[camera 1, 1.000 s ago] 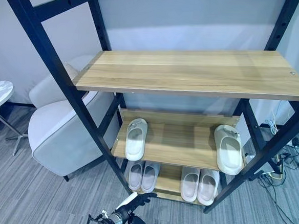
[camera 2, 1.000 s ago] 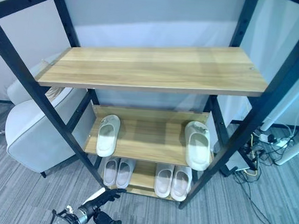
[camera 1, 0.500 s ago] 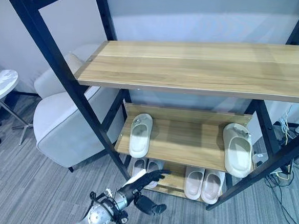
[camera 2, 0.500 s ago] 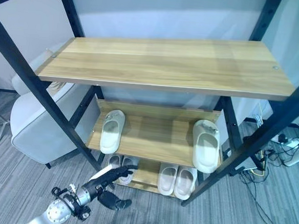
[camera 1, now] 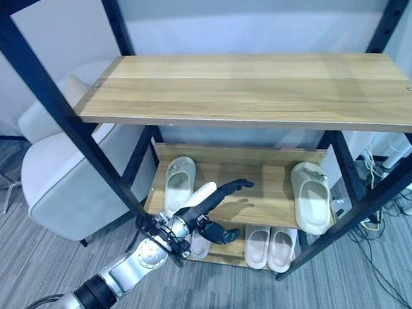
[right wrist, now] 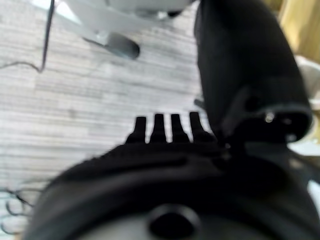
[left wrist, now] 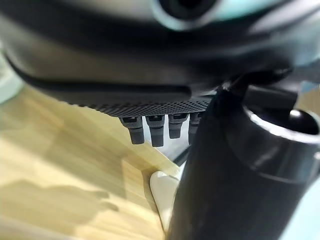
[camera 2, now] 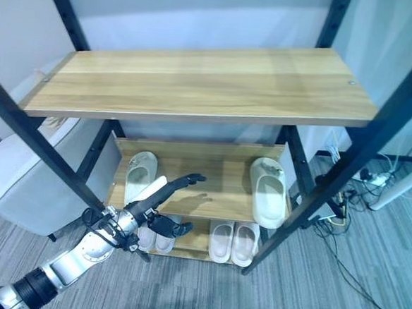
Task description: Arrange the slippers neatly on the shoe rack.
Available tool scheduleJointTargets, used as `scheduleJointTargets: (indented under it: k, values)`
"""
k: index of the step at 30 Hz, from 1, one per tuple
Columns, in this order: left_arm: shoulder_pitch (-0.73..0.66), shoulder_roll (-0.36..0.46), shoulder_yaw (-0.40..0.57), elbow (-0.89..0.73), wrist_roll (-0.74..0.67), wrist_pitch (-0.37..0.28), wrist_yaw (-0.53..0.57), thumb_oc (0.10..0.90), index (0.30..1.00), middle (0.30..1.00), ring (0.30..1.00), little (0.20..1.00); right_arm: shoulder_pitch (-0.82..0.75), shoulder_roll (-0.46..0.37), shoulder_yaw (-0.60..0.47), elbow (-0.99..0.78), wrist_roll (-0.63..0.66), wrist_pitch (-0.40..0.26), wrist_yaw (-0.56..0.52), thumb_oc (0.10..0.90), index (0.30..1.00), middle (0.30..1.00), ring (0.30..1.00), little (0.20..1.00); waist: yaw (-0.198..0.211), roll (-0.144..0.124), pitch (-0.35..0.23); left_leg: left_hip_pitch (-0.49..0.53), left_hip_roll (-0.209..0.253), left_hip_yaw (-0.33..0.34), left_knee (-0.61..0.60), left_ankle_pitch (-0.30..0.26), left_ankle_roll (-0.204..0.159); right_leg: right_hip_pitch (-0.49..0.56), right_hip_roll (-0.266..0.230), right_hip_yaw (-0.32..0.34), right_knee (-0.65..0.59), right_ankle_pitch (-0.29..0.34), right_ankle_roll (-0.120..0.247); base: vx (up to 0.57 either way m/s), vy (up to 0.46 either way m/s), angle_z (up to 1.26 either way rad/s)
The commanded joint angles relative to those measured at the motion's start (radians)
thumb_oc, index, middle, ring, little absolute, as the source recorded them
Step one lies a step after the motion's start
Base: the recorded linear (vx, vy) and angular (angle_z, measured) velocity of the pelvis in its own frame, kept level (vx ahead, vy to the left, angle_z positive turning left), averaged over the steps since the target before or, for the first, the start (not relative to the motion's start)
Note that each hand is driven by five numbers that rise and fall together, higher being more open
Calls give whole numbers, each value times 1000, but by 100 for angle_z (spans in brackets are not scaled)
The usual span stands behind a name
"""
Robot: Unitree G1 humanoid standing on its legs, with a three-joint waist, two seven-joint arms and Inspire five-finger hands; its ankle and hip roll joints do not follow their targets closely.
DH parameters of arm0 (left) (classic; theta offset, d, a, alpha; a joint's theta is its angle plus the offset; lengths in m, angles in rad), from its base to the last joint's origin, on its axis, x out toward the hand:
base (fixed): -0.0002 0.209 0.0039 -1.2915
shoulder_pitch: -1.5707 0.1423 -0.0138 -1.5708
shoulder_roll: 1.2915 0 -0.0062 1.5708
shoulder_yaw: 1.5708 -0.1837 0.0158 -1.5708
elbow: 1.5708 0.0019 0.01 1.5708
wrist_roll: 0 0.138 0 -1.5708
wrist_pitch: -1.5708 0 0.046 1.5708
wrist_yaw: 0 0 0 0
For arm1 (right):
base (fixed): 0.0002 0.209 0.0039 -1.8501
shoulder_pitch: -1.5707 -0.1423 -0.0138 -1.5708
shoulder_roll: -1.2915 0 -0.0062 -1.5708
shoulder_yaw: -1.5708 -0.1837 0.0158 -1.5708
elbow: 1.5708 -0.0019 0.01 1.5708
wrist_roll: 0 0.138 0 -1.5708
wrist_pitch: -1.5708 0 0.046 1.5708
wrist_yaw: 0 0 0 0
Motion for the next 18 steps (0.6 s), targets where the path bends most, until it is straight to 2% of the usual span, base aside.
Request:
scheduleJointTargets:
  k: [1, 6, 11, 18]
  values:
    - [-202, -30, 69, 72, 98, -69, 144, 800, 900, 900, 900, 900, 29, -19, 5, -54, 25, -20, -7, 800, 900, 900, 900, 900, -5, -28, -40, -39, -52, -13, 1, -26, 11, -50, -15, 3, 5, -15, 65, 51, 21, -7]
    - [-266, -9, 110, 127, 132, -50, 219, 800, 900, 900, 900, 900, 20, -23, 1, -46, 40, -23, -4, 800, 900, 900, 900, 900, -9, -31, -40, -47, -54, 6, 1, -31, 16, -74, -20, 25, 5, -1, 73, 31, 24, -16]
    - [-262, 44, 181, 118, 174, -29, 264, 800, 900, 900, 900, 900, 12, -17, -4, -35, 44, -23, -5, 800, 900, 900, 900, 900, -1, -37, -45, -77, -57, 29, 1, -35, 23, -121, -24, 57, 5, 14, 82, 14, 42, -24]
    - [-291, 79, 213, 160, 238, -2, 308, 800, 900, 900, 900, 900, 5, -16, -8, -31, 43, -23, -3, 800, 900, 900, 900, 900, 2, -49, -51, -103, -62, 35, 1, -36, 25, -151, -29, 67, 5, 23, 87, 1, 25, -6]
